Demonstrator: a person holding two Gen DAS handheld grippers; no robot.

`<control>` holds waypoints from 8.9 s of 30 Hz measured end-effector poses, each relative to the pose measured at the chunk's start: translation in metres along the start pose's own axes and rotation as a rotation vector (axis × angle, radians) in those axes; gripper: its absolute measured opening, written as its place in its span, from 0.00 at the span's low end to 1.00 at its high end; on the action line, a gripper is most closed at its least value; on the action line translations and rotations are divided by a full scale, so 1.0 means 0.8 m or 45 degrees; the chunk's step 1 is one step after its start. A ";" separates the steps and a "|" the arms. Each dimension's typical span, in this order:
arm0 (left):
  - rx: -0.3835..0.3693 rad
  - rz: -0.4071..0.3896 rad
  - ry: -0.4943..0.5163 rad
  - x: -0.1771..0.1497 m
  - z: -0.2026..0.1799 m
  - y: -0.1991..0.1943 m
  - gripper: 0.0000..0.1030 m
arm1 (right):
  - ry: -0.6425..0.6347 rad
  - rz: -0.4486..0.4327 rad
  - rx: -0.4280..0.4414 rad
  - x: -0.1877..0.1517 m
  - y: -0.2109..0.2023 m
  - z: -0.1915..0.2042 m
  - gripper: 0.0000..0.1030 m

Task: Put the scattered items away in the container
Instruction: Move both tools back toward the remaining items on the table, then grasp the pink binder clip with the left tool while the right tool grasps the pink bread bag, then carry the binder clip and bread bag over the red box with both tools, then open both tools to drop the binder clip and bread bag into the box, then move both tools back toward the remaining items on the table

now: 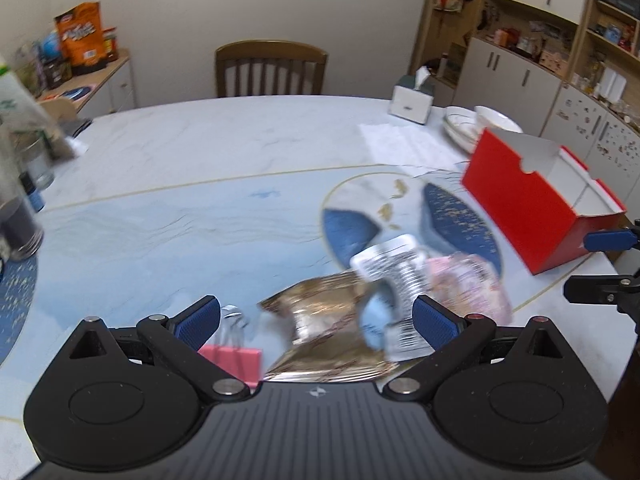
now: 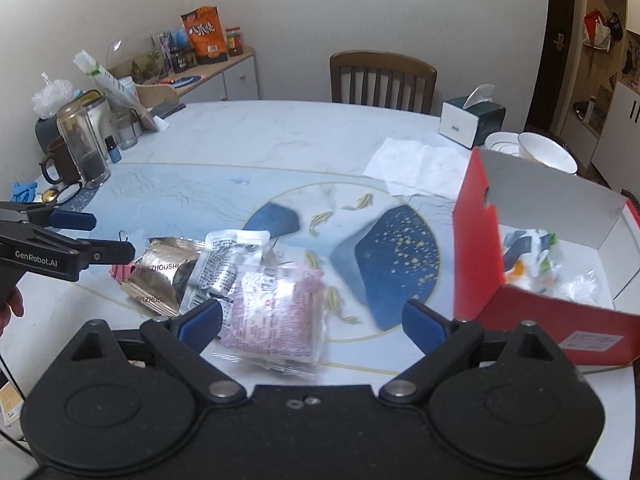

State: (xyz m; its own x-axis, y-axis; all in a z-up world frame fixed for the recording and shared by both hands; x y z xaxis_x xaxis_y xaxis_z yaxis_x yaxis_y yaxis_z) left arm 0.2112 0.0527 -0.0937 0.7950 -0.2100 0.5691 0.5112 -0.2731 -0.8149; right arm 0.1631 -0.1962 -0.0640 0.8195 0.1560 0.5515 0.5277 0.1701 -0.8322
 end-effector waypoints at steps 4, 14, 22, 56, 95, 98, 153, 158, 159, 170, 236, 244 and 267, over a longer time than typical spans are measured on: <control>0.057 0.015 -0.009 -0.012 0.026 0.008 1.00 | 0.007 0.019 -0.012 -0.001 0.012 0.012 0.94; 0.130 0.078 -0.016 -0.033 0.079 0.040 1.00 | 0.031 0.051 -0.023 0.001 0.034 0.028 0.94; 0.143 0.096 0.028 -0.033 0.081 0.060 1.00 | 0.040 0.069 -0.060 0.006 0.052 0.033 0.92; 0.085 0.109 0.042 -0.043 0.069 0.070 0.50 | 0.067 0.177 -0.033 0.012 0.101 0.037 0.60; 0.095 0.082 0.024 -0.006 -0.018 -0.013 0.47 | 0.083 0.044 0.051 0.024 0.019 -0.010 0.50; 0.073 0.071 0.038 0.004 -0.038 -0.016 0.47 | 0.074 0.021 0.052 0.025 0.007 -0.024 0.50; -0.076 0.095 0.493 0.180 -0.429 0.165 0.42 | 0.173 0.118 -0.130 0.061 0.045 -0.391 0.49; -0.086 0.130 0.511 0.179 -0.436 0.178 0.42 | 0.147 0.210 -0.157 0.068 0.078 -0.399 0.50; -0.087 0.140 0.511 0.178 -0.437 0.181 0.42 | 0.148 0.228 -0.153 0.068 0.083 -0.400 0.50; -0.101 0.190 0.504 0.175 -0.439 0.195 0.42 | 0.075 0.314 -0.183 0.087 0.111 -0.402 0.50; -0.104 -0.087 0.275 0.157 -0.345 0.084 0.91 | 0.140 -0.162 -0.007 0.047 -0.058 -0.305 0.95; -0.100 -0.138 0.217 0.141 -0.293 0.053 0.97 | 0.147 -0.182 0.004 0.046 -0.062 -0.249 0.95; -0.050 -0.138 0.126 0.066 -0.132 -0.015 0.97 | 0.115 -0.150 0.003 0.037 -0.040 -0.079 0.95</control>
State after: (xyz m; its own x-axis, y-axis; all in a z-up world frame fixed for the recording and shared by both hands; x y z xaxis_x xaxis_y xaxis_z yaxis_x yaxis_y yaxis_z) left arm 0.2127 -0.0539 -0.0422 0.6987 -0.2683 0.6632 0.5777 -0.3352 -0.7442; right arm 0.1847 -0.2586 -0.0242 0.7685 0.0466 0.6381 0.6213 0.1842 -0.7616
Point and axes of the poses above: each gripper's, at about its wrist camera, not at the fingertips, and y roughly the way its jaws point, z to its left, x to its top, the point moved 4 cm from there along y, roughly the way its jaws point, and after that the axes turned 10 degrees about z, right-handed, at the moved point
